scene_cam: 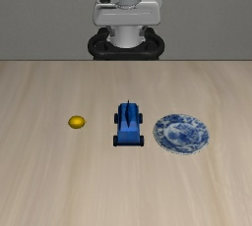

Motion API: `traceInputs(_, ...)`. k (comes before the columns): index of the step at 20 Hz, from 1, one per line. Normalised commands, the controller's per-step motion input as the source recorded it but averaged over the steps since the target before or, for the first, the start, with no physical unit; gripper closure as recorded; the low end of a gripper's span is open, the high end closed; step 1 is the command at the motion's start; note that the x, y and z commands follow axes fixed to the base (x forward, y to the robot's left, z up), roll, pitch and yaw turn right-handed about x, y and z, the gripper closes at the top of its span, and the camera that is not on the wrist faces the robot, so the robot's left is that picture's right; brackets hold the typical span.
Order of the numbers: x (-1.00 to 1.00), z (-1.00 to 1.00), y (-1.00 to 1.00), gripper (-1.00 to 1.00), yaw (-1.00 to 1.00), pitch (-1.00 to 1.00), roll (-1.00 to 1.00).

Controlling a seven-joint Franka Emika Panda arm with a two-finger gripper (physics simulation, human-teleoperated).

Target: Pick up the lemon and put it on the plate

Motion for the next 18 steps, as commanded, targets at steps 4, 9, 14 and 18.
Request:
traceInputs(4, 0.0, 0.0, -1.0, -1.0, 0.0, 0.0, 0.0)
traceInputs(9, 0.0, 0.0, -1.0, -1.0, 0.0, 0.0, 0.0)
traceInputs(14, 0.0, 0.0, -1.0, -1.0, 0.0, 0.0, 0.0)
traceInputs(18, 0.75, 0.0, -0.25, -1.0, 0.0, 0.0, 0.0)
